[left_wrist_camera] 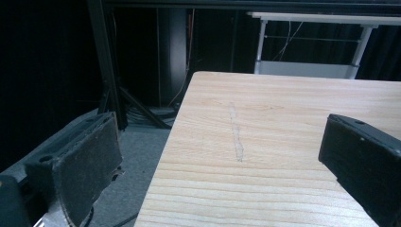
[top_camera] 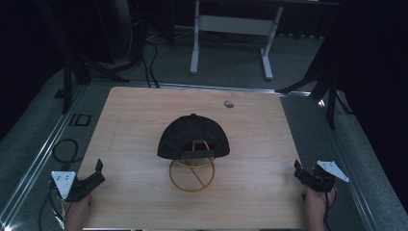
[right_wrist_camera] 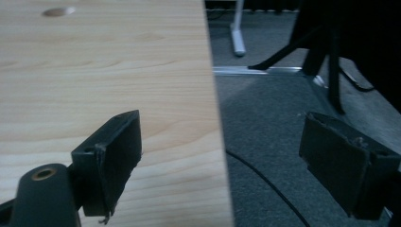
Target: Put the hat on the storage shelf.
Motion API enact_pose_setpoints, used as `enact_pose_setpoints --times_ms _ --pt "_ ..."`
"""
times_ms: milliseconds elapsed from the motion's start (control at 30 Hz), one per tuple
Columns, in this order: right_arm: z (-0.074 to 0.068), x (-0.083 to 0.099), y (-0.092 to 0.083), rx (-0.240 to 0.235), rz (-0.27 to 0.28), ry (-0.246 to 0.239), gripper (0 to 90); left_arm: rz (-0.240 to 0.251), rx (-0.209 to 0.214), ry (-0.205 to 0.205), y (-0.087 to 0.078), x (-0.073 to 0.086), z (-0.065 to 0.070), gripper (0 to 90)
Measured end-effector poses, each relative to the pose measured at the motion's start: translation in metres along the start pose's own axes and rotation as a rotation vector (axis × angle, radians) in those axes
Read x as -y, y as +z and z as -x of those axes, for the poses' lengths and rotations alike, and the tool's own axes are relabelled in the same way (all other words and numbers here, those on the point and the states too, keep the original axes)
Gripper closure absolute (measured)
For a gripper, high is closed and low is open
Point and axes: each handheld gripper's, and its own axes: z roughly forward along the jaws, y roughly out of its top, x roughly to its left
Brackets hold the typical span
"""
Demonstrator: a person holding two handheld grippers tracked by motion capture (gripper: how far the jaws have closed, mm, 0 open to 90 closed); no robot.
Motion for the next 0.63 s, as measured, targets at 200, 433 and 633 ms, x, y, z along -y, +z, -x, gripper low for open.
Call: enact_pose_setpoints --times_ms 200,433,633 --pt "0.009 0.002 -0.004 0.035 0.008 0.044 13.6 0.002 0.002 0.000 0.000 0.000 0.000 0.5" --pt "0.012 0.003 -0.005 0.037 0.015 0.061 13.7 0.003 0.002 -0.005 0.000 0.000 -0.001 0.5" --pt "0.011 0.003 -0.006 0.043 0.016 0.062 13.7 0.004 0.003 -0.006 0.000 0.000 -0.001 0.5"
